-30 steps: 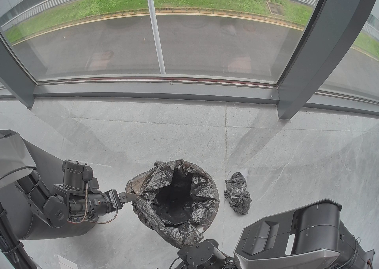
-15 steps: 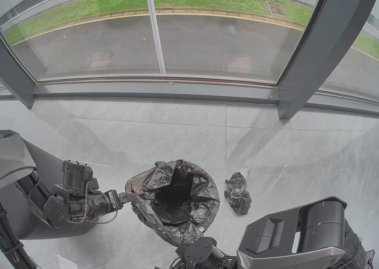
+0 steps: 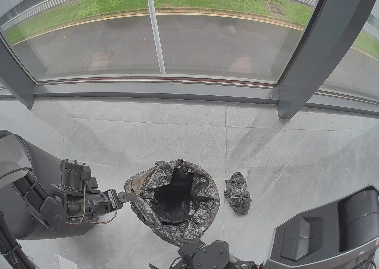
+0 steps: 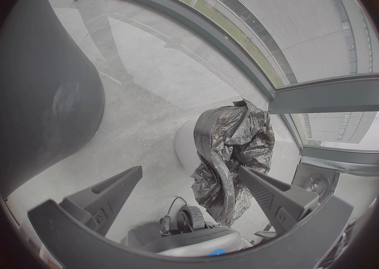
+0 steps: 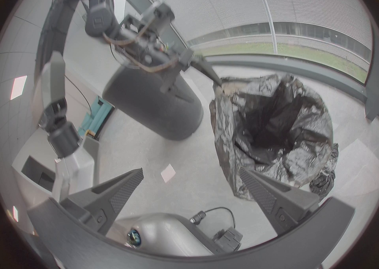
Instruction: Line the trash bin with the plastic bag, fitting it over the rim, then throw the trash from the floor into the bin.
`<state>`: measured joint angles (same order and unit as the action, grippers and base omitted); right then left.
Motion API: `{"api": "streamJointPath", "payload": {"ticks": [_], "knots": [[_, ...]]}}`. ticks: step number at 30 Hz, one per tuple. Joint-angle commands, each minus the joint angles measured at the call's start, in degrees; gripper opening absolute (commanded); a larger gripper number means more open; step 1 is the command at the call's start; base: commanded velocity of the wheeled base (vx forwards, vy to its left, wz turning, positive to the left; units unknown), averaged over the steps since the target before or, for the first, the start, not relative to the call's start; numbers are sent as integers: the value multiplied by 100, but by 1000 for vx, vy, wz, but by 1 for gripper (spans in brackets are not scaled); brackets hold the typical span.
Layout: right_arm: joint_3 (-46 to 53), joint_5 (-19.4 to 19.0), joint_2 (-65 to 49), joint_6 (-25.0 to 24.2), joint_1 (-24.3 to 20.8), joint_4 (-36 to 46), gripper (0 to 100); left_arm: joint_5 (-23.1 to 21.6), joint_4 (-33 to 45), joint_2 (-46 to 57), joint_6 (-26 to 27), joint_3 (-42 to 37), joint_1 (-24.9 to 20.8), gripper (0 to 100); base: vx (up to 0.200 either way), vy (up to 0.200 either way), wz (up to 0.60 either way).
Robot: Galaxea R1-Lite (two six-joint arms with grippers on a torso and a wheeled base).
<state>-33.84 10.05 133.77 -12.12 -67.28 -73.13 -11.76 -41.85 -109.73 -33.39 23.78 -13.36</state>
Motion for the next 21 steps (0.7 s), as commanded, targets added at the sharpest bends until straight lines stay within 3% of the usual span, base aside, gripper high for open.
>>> {"api": "streamJointPath", "payload": {"ticks": [1, 4, 8, 10, 15, 21], "knots": [[317, 68, -510, -10, -4, -325, 100, 60, 1, 66, 52, -5, -17, 100, 0, 0, 0], [422, 200, -518, 43, 101, -623, 100, 60, 1, 57, 61, -5, -17, 100, 0, 0, 0], [352, 841, -527, 104, 488, -1063, 100, 95, 1, 4, 333, -40, -17, 100, 0, 0, 0], [238, 982, -545, 122, 778, -1335, 100, 174, 1, -66, 570, -32, -17, 100, 0, 0, 0], [97, 1008, -668, 289, 1472, -1555, 100, 526, -7, -233, 1274, 39, -53, 100, 0, 0, 0], [-17, 938, -720, 324, 1876, -1625, 100, 526, 54, -304, 1361, 258, -184, 100, 0, 0, 0]]}}
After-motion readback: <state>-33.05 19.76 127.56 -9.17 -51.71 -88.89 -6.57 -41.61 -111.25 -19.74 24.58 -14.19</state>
